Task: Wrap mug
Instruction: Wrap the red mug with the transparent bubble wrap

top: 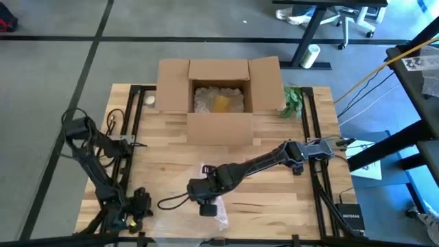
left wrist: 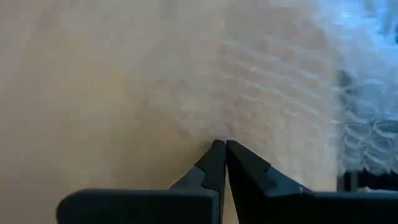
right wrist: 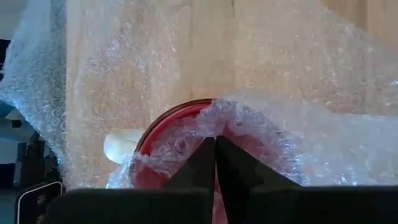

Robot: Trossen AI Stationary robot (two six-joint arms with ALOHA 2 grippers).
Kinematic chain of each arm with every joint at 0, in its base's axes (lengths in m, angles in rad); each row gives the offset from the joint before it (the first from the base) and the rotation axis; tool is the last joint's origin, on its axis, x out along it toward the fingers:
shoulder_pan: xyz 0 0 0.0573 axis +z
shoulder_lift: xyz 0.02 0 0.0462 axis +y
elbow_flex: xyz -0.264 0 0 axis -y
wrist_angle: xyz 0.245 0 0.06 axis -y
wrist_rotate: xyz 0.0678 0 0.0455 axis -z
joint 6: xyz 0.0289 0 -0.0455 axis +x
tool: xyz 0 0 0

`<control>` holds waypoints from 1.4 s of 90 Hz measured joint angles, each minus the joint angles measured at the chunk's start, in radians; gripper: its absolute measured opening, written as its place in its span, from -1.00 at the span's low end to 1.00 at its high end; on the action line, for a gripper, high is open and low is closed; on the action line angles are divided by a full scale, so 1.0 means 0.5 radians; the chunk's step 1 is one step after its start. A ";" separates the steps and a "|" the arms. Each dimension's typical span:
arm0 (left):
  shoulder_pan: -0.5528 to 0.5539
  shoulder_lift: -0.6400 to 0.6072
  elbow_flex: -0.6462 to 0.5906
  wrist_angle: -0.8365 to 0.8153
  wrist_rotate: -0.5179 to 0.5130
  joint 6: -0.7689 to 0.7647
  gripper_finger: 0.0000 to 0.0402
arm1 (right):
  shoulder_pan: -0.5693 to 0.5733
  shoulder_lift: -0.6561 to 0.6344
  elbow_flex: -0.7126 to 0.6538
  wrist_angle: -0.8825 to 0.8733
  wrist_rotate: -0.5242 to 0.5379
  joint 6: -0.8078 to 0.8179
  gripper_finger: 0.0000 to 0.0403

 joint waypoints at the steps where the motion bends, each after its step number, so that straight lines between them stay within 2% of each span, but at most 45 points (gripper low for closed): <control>1: 0.010 0.003 0.001 0.023 -0.016 0.032 -1.00 | 0.000 0.000 0.000 0.000 0.000 0.000 -1.00; 26: 0.429 0.095 -0.012 0.379 -0.493 0.709 -1.00 | 0.014 0.000 0.000 0.031 0.011 0.009 -1.00; 43: 0.682 0.074 -0.011 0.791 -0.571 1.309 -1.00 | 0.055 -0.024 0.005 -0.058 0.146 0.050 -1.00; 62: 0.780 -0.040 -0.009 1.242 -0.580 1.885 -1.00 | 0.091 -0.140 0.007 -0.280 0.282 0.157 -1.00; 73: 0.808 -0.096 -0.008 1.311 -0.577 2.026 -1.00 | 0.095 -0.198 0.008 -0.294 0.295 0.201 -1.00; 90: 0.850 -0.113 -0.007 1.383 -0.516 2.063 -1.00 | 0.119 -0.204 0.007 -0.259 0.284 0.208 -1.00; 106: 0.905 -0.117 0.060 1.461 -0.432 2.254 -1.00 | 0.146 -0.204 0.007 -0.138 0.429 0.133 -1.00; 114: 0.949 -0.117 0.101 1.428 -0.348 2.296 -1.00 | 0.147 -0.204 0.007 -0.091 0.568 0.105 -1.00; 126: 1.027 -0.117 0.140 1.297 -0.254 2.210 -1.00 | 0.179 -0.216 0.006 -0.064 1.032 0.104 -1.00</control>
